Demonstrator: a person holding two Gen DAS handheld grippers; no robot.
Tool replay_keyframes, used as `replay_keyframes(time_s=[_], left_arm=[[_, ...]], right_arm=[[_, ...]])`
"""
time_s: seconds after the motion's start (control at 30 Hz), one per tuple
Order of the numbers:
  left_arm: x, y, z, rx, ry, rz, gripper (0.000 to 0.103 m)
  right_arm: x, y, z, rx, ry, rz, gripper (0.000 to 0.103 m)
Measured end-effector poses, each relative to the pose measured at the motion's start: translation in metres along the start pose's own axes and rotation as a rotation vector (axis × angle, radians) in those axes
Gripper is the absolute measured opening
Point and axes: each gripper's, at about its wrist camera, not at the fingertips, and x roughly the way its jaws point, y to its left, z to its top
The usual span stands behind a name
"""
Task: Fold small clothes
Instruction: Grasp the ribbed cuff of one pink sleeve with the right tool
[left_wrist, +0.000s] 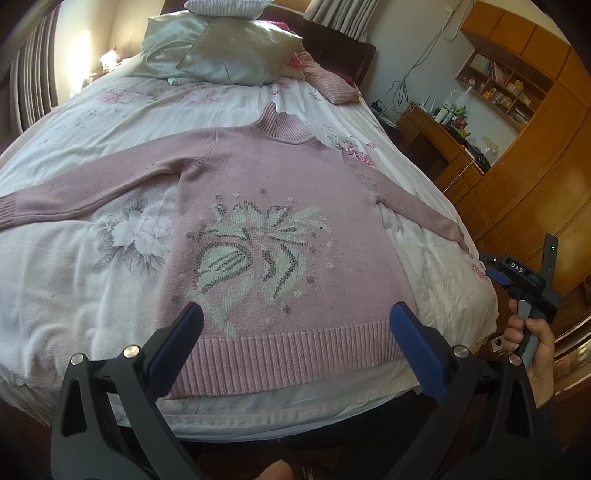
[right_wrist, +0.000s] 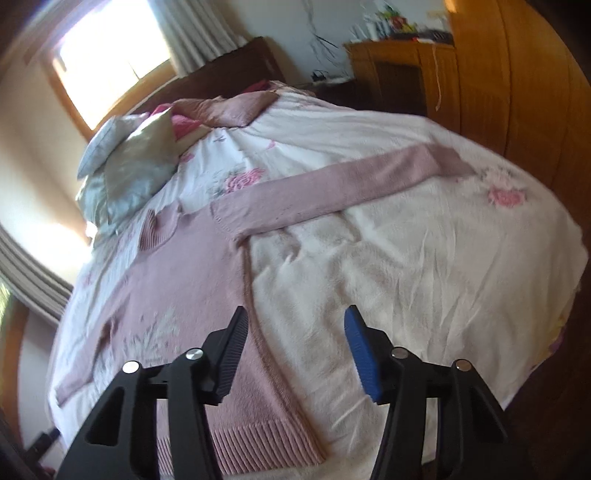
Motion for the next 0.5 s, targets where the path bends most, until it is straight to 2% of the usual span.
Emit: replay_keyframes(time_s=[0.07, 0.17, 0.23, 0.27, 0.4, 0.5], left_arm=[[0.008, -0.001, 0.004, -0.013, -0.011, -0.029, 0.1], [0.021, -0.001, 0.012, -0.028, -0.025, -0.005, 0.1], [0.032, 0.0, 0.018, -0.047, -0.012, -0.003, 0.1], [0.036, 0.001, 0.021, -0.059, -0.011, 0.004, 0.1], [0.051, -0.001, 0.03, -0.07, -0.024, 0.046, 0.1], [0.062, -0.001, 0.034, -0.072, -0.023, 0.07, 0.1]], right_arm=[[0.021, -0.049, 0.028, 0.148, 0.0, 0.054, 0.052], [0.055, -0.132, 0.067, 0.432, -0.011, 0.182, 0.051], [0.074, -0.18, 0.089, 0.586, -0.043, 0.242, 0.045], [0.082, -0.199, 0.1, 0.628, -0.061, 0.246, 0.04], [0.111, -0.259, 0.132, 0.79, -0.124, 0.277, 0.038], [0.131, -0.293, 0.148, 0.876, -0.152, 0.247, 0.038]])
